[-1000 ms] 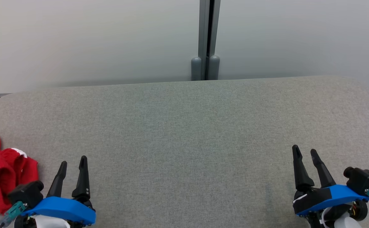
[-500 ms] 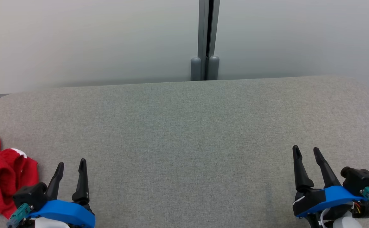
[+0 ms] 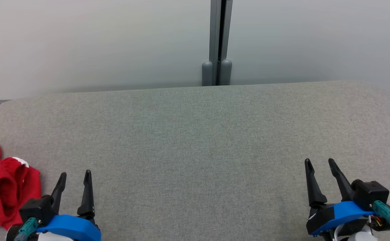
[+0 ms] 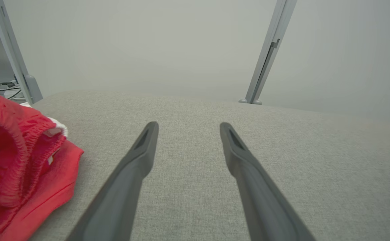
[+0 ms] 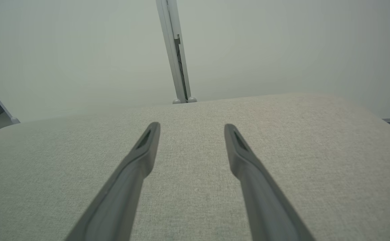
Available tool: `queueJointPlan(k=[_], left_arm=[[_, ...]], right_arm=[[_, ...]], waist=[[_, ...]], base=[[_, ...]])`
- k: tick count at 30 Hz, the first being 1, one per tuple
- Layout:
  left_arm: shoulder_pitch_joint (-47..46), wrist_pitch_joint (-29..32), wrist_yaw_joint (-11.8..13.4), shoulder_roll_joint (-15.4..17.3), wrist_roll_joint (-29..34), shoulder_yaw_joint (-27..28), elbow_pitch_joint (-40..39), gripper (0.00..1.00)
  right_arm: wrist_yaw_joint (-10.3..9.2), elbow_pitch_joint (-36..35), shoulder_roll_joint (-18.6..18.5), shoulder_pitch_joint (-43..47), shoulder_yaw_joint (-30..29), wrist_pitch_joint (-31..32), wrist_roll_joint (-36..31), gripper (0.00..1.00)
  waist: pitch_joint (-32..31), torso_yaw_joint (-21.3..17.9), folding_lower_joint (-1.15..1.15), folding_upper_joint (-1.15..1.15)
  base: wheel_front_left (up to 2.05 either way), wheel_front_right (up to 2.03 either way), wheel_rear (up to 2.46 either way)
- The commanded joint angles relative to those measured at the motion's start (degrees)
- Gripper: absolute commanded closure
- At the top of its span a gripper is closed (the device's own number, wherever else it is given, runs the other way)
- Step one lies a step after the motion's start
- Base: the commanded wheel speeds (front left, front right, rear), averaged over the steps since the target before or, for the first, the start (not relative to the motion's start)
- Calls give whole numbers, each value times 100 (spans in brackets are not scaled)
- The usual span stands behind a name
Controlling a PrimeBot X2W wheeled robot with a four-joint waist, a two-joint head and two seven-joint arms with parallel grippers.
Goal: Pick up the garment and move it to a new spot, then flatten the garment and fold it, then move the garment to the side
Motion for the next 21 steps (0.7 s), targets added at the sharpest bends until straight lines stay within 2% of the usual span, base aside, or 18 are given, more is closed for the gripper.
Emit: queueJointPlan(k=[1,21], left_arm=[[0,-54,6,18,104,-18,5,0],[-48,-267,8,52,810,16,133,0]], right_arm=[[11,-5,-44,-19,-3,-53,-120,0],[14,67,-47,-135,-30,-267,-915,0]], waist=[[2,-4,0,0],[75,100,0,0]], base=[[0,0,0],[0,0,0]])
